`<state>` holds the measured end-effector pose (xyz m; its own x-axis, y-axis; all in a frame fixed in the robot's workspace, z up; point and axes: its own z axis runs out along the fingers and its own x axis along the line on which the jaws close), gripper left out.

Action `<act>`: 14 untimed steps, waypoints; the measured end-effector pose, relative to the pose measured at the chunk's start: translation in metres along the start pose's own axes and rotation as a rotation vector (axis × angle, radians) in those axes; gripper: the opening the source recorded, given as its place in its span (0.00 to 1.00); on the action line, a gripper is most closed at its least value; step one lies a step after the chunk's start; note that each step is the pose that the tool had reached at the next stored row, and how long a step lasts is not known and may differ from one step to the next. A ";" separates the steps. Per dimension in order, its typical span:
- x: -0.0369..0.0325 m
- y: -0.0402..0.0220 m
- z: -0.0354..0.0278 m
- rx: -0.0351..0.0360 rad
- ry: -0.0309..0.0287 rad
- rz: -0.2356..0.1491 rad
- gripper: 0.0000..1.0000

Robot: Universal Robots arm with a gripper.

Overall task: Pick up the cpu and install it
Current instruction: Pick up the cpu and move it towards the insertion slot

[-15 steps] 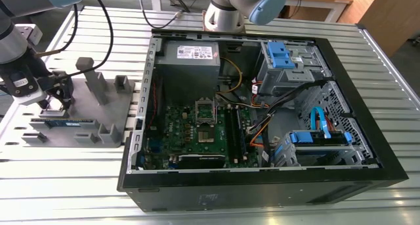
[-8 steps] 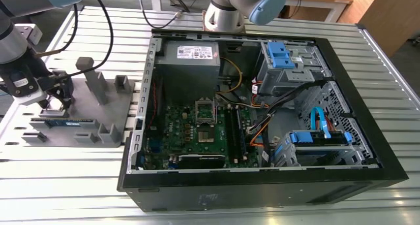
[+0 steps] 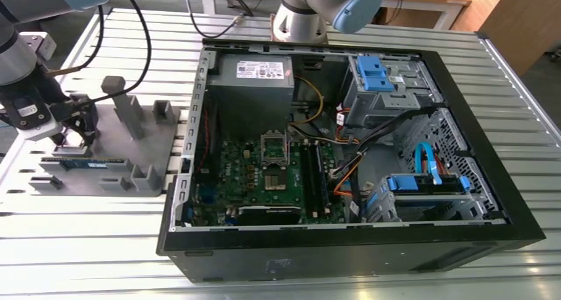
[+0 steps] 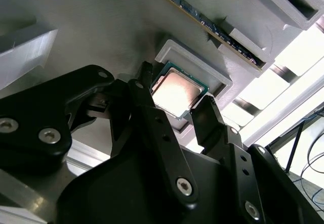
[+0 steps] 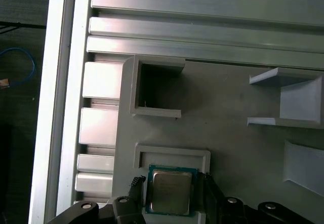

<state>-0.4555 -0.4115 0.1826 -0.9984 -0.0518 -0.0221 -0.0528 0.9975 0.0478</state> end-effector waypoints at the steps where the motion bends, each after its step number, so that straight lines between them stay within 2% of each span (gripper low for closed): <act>1: 0.0000 0.0000 0.0000 0.0000 0.0000 0.000 0.59; 9: 0.0000 0.0000 0.0000 0.0001 -0.0001 0.000 0.57; 10: 0.0000 0.0000 0.0000 0.0001 -0.0001 0.000 0.50; 14: 0.0000 0.0000 0.0000 0.0001 0.0000 0.000 0.49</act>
<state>-0.4555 -0.4115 0.1827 -0.9984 -0.0518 -0.0221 -0.0528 0.9975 0.0477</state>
